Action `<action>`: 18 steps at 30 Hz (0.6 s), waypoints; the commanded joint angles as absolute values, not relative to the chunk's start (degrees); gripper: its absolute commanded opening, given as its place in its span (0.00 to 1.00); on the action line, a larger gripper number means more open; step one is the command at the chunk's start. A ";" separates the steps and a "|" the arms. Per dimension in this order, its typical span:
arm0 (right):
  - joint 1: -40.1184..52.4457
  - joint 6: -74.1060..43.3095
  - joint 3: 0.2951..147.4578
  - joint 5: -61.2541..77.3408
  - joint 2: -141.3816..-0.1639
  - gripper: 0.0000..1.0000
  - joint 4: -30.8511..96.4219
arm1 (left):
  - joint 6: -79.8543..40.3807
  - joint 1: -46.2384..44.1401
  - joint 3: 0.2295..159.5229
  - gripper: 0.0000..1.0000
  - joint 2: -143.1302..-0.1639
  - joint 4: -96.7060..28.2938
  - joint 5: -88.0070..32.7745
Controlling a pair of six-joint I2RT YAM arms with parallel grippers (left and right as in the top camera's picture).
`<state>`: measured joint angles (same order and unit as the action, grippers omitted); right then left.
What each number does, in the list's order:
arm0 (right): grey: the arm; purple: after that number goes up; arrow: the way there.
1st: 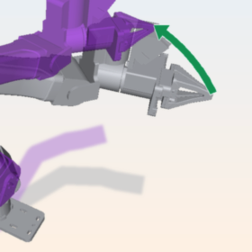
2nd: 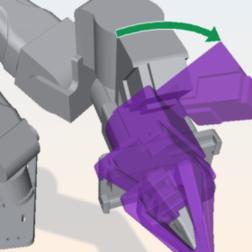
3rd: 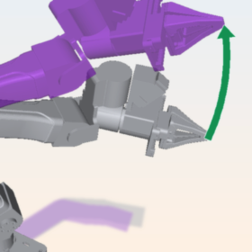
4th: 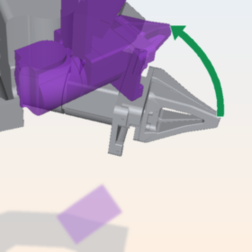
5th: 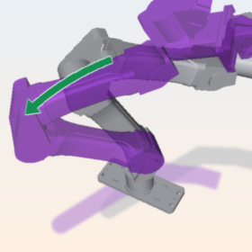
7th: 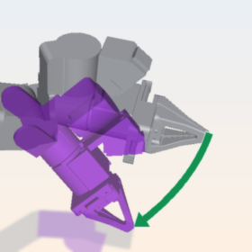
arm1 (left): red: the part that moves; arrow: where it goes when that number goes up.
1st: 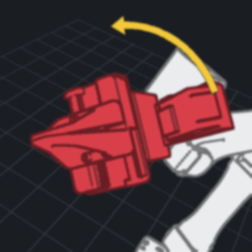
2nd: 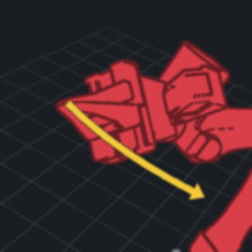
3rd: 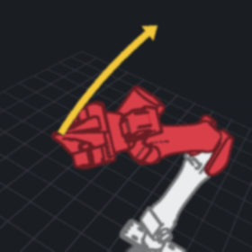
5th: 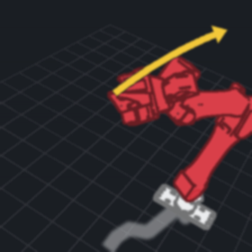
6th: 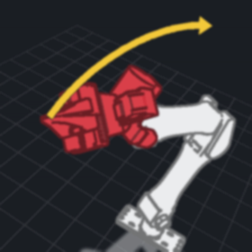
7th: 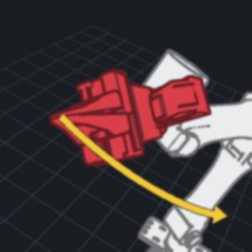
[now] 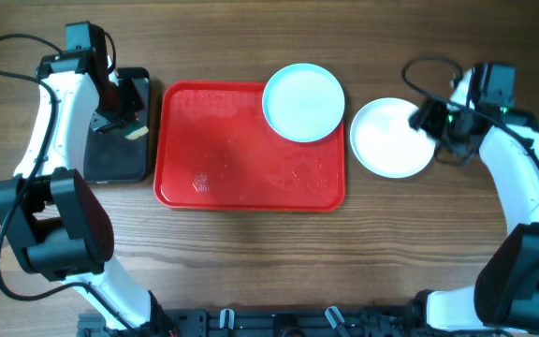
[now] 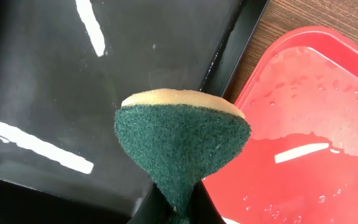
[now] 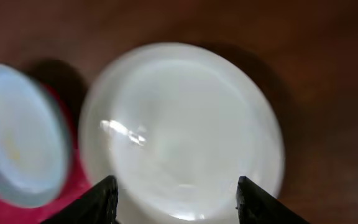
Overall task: Clean dirty plates on tray and stack at the side
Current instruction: 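Move the right gripper to the pale blue plate's rim and grasp it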
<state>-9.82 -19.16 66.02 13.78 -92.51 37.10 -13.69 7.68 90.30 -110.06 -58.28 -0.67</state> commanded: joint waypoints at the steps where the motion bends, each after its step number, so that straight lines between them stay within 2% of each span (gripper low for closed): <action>1: -2.90 -19.97 70.06 18.50 -91.68 0.61 33.87 | -14.46 7.84 90.00 0.04 -110.69 -58.11 0.05; 5: 5.28 -24.93 70.17 13.19 -94.00 0.61 28.25 | -14.46 7.84 90.00 0.04 -110.69 -58.13 0.05; 10: 10.61 -26.74 74.26 8.86 -102.41 0.59 27.20 | -14.46 7.84 90.00 0.04 -110.69 -58.13 0.05; 14: 11.31 -24.71 78.72 7.57 -109.01 0.55 27.44 | -14.46 7.84 90.00 0.04 -110.69 -58.15 0.05; 18: 11.38 -22.63 80.27 7.42 -112.73 0.46 27.79 | -14.46 7.84 90.00 0.04 -110.69 -58.15 0.05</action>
